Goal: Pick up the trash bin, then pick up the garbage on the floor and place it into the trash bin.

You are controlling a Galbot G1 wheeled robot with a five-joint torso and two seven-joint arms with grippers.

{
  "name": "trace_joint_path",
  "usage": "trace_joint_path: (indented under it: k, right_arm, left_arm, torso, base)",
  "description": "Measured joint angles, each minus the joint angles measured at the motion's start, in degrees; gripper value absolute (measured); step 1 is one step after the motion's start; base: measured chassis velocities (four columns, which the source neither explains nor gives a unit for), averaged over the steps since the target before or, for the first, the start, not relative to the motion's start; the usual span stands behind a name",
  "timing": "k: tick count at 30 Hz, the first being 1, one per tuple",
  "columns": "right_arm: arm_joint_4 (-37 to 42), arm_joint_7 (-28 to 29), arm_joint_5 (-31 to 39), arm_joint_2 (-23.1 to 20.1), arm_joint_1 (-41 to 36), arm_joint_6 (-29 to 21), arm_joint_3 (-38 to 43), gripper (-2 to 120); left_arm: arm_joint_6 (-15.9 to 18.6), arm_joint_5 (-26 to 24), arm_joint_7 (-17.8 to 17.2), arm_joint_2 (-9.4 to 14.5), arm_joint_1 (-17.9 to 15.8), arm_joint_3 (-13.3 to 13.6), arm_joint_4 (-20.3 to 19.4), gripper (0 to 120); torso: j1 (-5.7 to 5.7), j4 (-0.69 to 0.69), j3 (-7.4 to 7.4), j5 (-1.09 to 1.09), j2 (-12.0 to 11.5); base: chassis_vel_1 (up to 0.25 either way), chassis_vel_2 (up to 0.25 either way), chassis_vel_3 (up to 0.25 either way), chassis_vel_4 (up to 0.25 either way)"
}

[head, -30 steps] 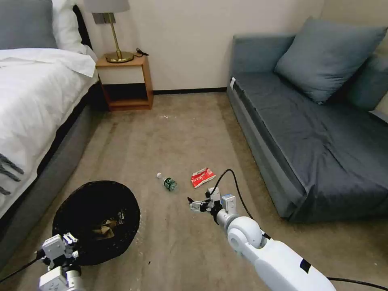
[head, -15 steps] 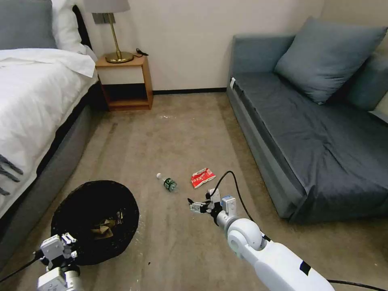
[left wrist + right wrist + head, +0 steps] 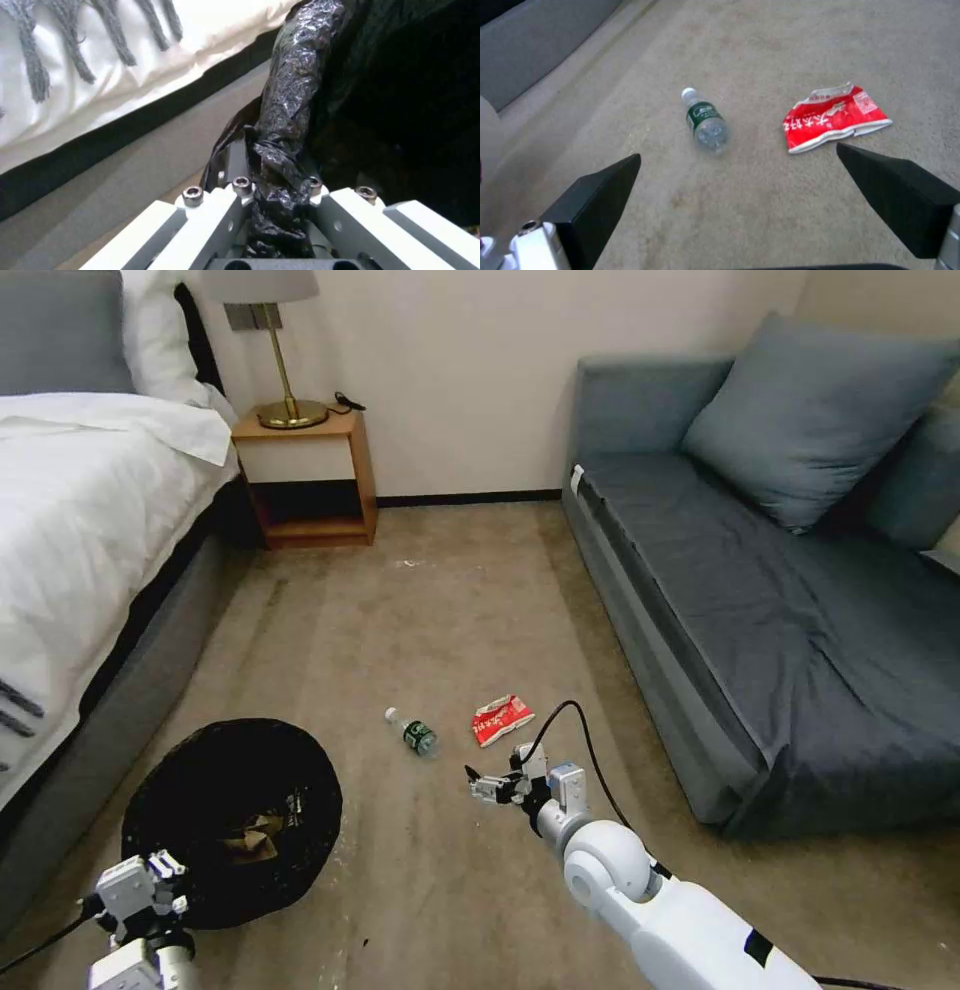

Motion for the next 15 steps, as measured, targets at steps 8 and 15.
trace_joint_path:
  k: [8, 15]
  right_arm:
    - [-0.58, -0.3, -1.1, 0.34, -0.47, 0.42, 0.23, 100]
    - [-0.74, -1.19, -1.87, 0.47, -1.2, 1.24, 0.66, 100]
  left_arm:
    - [-0.63, -0.88, -0.04, 0.77, 0.05, -0.27, 0.37, 3]
    - [-0.68, -1.01, -0.16, 1.17, -0.22, -0.32, 0.94, 3]
  torso:
    - [0.0, 0.0, 0.0, 0.0, 0.0]
    - [0.01, 0.0, 0.0, 0.0, 0.0]
  base:
    - [-0.056, 0.052, 0.054, -0.055]
    - [-0.055, 0.067, 0.055, -0.068]
